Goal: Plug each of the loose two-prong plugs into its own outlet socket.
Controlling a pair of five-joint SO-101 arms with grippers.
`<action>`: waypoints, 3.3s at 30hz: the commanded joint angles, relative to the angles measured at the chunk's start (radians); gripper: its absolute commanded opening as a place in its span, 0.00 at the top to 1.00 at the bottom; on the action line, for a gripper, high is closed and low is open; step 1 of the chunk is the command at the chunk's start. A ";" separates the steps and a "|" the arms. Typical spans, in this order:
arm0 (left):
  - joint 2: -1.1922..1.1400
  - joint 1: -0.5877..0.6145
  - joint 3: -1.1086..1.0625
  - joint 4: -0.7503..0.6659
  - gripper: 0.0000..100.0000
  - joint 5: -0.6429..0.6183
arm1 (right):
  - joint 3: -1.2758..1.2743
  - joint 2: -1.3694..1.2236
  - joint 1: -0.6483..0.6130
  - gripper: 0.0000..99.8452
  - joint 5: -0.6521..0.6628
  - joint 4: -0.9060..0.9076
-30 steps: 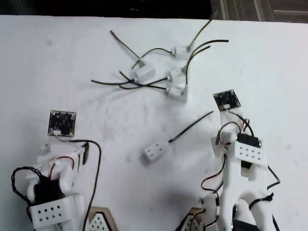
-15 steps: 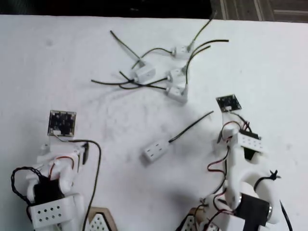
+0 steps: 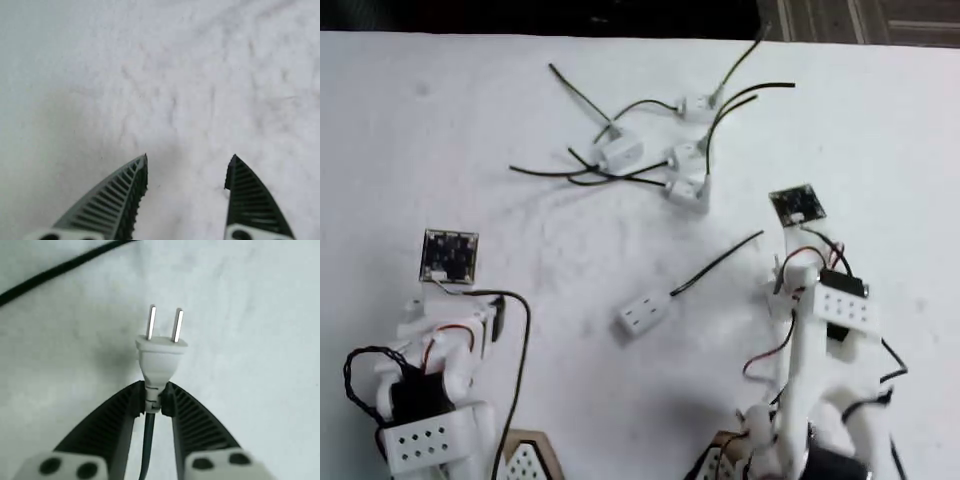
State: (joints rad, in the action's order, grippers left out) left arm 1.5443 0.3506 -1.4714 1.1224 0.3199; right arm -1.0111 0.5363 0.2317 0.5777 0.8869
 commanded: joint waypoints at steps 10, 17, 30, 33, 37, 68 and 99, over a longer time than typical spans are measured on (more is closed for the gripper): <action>0.010 0.004 -0.009 -0.026 0.74 0.028 | 0.009 0.573 -0.228 0.98 0.302 0.315; 0.010 0.004 -0.011 -0.026 0.74 0.038 | -0.034 0.591 -0.303 0.98 0.726 0.443; 0.010 0.004 -0.011 -0.028 0.74 0.040 | -0.308 0.595 -0.308 0.98 1.468 0.446; 0.010 0.004 -0.011 -0.028 0.74 0.040 | -0.305 0.595 -0.308 0.97 1.413 0.444; 0.010 0.004 -0.011 -0.028 0.74 0.040 | -0.241 0.595 -0.308 0.82 1.126 0.444; 0.010 0.007 -0.011 -0.026 0.74 0.040 | -0.068 0.417 -0.205 0.84 -0.695 0.466; 0.010 0.008 -0.011 -0.026 0.74 0.041 | 0.094 -0.352 -0.180 0.71 -0.807 0.222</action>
State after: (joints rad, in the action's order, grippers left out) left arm 1.5443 0.3506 -1.4868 1.1132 0.3552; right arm -0.9421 0.1880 0.0537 -0.2202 1.1523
